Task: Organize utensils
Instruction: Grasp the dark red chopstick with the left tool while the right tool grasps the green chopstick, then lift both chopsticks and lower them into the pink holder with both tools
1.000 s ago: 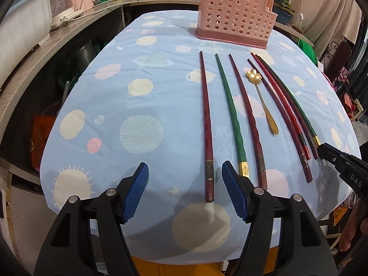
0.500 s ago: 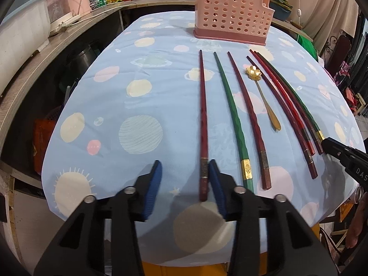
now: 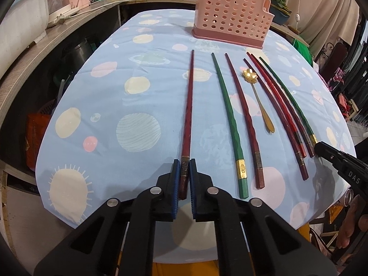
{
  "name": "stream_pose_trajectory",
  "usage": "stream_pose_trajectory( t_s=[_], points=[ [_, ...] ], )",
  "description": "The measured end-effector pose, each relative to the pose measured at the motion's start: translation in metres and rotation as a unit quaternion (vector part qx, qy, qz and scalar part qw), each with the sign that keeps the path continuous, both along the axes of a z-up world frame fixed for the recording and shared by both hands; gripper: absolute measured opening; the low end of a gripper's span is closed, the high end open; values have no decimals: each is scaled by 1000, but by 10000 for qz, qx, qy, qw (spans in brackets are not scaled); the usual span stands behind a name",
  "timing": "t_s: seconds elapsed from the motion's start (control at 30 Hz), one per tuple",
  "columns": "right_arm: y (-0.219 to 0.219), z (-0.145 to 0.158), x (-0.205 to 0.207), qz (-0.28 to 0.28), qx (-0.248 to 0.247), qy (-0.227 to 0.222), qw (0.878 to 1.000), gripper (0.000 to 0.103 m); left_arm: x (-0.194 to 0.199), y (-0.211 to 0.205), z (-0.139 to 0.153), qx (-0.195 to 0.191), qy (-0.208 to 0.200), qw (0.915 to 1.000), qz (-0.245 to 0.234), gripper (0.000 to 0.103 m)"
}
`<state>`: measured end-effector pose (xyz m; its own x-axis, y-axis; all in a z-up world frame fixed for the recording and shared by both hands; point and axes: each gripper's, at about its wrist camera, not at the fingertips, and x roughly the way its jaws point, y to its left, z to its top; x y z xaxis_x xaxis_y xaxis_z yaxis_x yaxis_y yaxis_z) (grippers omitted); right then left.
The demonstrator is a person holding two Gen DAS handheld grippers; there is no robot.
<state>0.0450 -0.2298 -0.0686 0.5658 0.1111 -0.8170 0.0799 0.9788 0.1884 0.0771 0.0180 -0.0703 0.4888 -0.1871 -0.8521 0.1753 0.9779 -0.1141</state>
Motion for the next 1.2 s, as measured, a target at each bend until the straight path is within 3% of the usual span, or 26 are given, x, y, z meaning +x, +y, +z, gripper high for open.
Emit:
stream_pose_trajectory(
  t_s=[0.27, 0.67, 1.2],
  points=[
    [-4, 28, -4, -21, 69, -337, 9994, 7, -1, 5, 20, -94, -146, 9998, 65, 7],
    [-21, 89, -2, -187, 182, -1058, 9940, 7, 11, 12, 79, -247, -706, 9970, 176, 7],
    [-48, 161, 38, -366, 164, -1845, 9820, 7, 53, 14, 167, -334, -1700, 9842, 379, 7]
  ],
)
